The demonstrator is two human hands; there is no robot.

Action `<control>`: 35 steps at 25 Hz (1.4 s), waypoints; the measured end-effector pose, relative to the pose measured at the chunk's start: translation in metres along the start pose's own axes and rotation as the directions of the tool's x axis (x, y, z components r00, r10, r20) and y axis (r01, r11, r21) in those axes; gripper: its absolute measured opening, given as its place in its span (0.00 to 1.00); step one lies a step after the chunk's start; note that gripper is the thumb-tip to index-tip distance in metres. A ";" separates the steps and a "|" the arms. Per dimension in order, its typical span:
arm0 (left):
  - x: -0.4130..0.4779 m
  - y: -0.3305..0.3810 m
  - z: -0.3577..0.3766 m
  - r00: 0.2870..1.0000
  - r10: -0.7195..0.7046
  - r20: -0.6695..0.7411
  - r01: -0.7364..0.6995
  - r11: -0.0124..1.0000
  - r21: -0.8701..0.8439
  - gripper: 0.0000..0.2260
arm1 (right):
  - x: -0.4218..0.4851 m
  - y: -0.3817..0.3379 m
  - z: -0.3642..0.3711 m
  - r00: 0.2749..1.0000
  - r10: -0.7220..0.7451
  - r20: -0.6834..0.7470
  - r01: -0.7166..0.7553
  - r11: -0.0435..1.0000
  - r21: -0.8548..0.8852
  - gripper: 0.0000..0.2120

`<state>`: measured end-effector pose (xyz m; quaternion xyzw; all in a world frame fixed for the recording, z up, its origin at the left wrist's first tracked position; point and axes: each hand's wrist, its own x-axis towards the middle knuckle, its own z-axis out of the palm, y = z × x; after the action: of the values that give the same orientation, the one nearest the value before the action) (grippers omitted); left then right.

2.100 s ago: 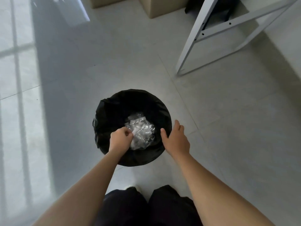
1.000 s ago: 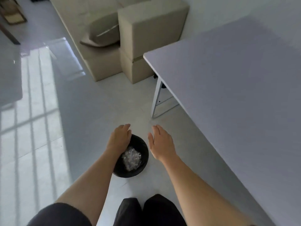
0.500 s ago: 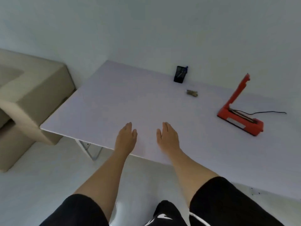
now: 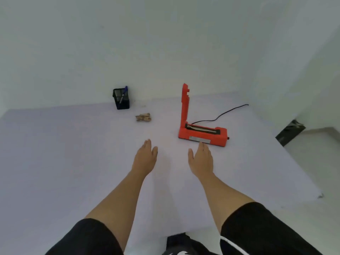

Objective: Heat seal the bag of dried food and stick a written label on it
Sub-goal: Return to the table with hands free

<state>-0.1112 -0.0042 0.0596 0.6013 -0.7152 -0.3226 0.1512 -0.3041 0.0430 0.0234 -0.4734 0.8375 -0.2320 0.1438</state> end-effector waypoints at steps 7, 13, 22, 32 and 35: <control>0.103 0.082 0.041 0.999 -0.050 0.000 0.050 0.997 -0.053 0.19 | 0.109 0.066 -0.044 0.960 0.278 -0.046 -0.278 0.961 0.005 0.29; 0.141 0.094 0.071 0.980 -0.132 0.152 0.167 0.954 -0.249 0.20 | 0.132 0.099 -0.023 0.913 0.396 0.097 -0.406 0.905 0.129 0.23; 0.196 0.081 0.083 0.979 -0.123 0.165 0.192 0.836 -0.514 0.10 | 0.211 0.104 -0.003 0.970 0.241 0.037 -0.244 0.955 0.171 0.18; 0.311 0.089 0.077 0.986 -0.163 -0.017 0.139 0.886 -0.442 0.15 | 0.357 0.073 0.030 0.993 0.116 0.030 -0.120 0.965 0.232 0.16; 0.350 0.090 0.077 0.989 -0.138 -0.062 0.103 0.915 -0.390 0.15 | 0.392 0.068 0.037 0.993 0.113 0.012 -0.113 0.963 0.244 0.16</control>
<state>-0.3076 -0.3116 0.0000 0.6164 -0.5921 -0.4387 0.2776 -0.5369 -0.2732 -0.0522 -0.4034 0.8283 -0.3251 0.2132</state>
